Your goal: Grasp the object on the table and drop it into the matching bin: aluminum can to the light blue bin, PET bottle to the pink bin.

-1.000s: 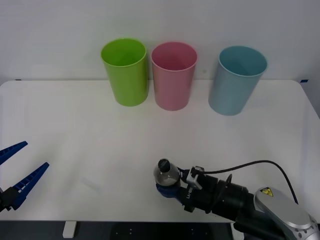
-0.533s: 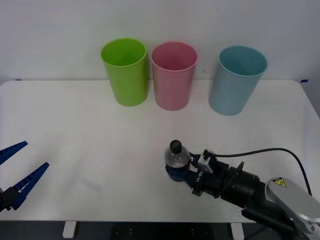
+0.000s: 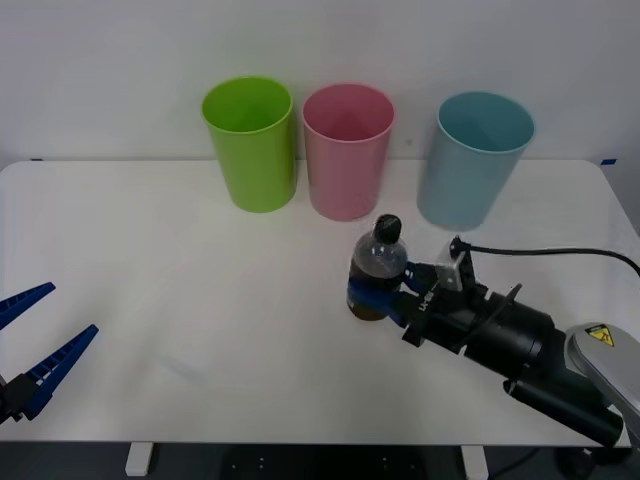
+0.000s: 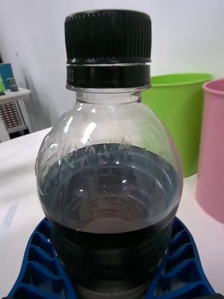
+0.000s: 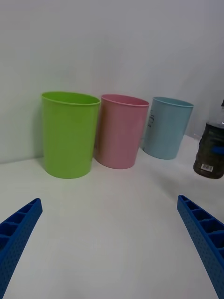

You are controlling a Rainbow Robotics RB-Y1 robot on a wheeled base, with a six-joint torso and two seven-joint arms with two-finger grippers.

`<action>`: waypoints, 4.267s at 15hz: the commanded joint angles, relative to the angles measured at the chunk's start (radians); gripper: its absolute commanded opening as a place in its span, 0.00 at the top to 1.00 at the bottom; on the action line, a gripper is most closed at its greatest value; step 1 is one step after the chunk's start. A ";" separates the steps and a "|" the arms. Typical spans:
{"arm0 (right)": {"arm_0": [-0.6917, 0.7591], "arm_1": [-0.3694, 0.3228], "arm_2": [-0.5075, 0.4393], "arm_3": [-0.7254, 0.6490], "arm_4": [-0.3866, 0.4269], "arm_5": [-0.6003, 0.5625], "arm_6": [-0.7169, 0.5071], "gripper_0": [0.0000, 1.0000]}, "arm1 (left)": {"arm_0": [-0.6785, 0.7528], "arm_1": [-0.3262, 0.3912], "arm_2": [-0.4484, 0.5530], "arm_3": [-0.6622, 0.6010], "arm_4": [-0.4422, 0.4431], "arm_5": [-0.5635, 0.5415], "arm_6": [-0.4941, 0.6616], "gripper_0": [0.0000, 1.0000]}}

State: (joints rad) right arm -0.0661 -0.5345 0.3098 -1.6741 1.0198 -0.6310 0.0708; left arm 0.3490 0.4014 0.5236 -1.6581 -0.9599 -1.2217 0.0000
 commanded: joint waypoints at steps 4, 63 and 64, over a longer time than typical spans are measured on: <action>0.000 -0.041 -0.089 -0.105 0.000 0.004 -0.178 1.00 | 0.000 0.000 0.000 0.000 0.000 0.000 0.000 0.00; -0.801 0.128 0.002 0.525 0.241 0.341 -0.411 0.00 | 0.000 0.000 0.000 0.000 0.000 0.000 0.000 0.00; -0.768 0.111 0.002 0.478 0.237 0.341 -0.410 0.00 | 0.000 0.000 0.000 0.000 0.000 0.000 0.000 0.00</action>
State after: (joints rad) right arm -0.8581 -0.4111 0.3116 -1.1617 1.2603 -0.2900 -0.3398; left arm 0.3491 0.4014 0.5236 -1.6581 -0.9599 -1.2217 0.0000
